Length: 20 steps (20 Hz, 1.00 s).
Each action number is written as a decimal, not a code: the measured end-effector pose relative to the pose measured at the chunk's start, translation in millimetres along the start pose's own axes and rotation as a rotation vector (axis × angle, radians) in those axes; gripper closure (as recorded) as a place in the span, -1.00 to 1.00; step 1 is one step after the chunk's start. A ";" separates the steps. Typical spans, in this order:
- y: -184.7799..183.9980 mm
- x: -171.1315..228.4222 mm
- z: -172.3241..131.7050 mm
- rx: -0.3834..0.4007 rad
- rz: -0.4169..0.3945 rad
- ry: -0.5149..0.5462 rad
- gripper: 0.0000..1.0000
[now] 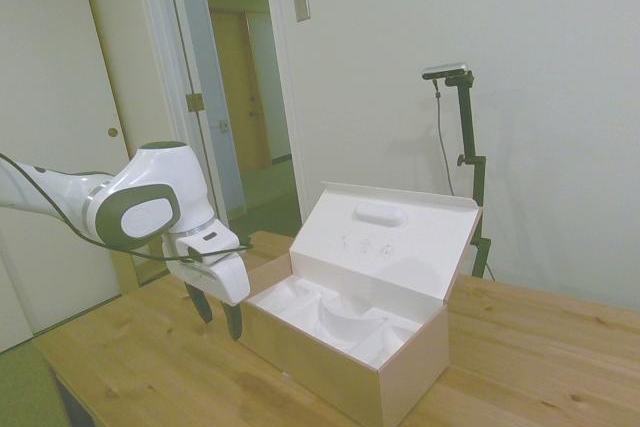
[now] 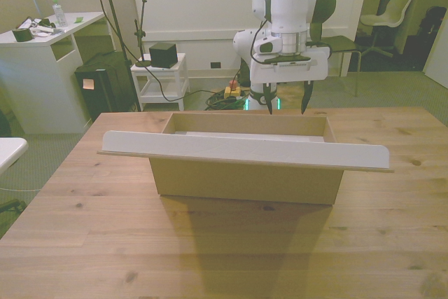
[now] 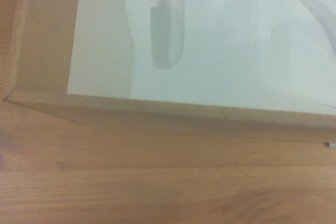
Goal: Close the box
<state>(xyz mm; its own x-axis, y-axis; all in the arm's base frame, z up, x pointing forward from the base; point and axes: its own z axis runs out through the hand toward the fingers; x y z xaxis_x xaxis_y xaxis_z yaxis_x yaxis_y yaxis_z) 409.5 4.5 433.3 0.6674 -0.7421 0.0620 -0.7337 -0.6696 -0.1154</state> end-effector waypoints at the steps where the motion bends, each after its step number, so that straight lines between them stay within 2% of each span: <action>1: -0.1 0.2 0.5 -0.001 0.000 -0.001 -1.00; 5: 3.3 1.4 -14.8 0.023 -0.002 0.033 -1.00; 10: 67.8 38.5 -56.0 0.124 0.041 0.144 -1.00; 14: 62.2 49.5 -116.3 0.213 0.044 0.254 -1.00; 17: 55.0 73.1 -168.2 0.282 0.058 0.329 -1.00; 20: 24.8 100.7 -207.5 0.322 0.046 0.391 -1.00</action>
<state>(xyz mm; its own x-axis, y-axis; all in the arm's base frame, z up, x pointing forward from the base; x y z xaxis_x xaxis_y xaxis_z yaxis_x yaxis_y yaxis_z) 432.2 -93.4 642.5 0.4923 -0.7682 0.4093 -0.6437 -0.6378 -0.4228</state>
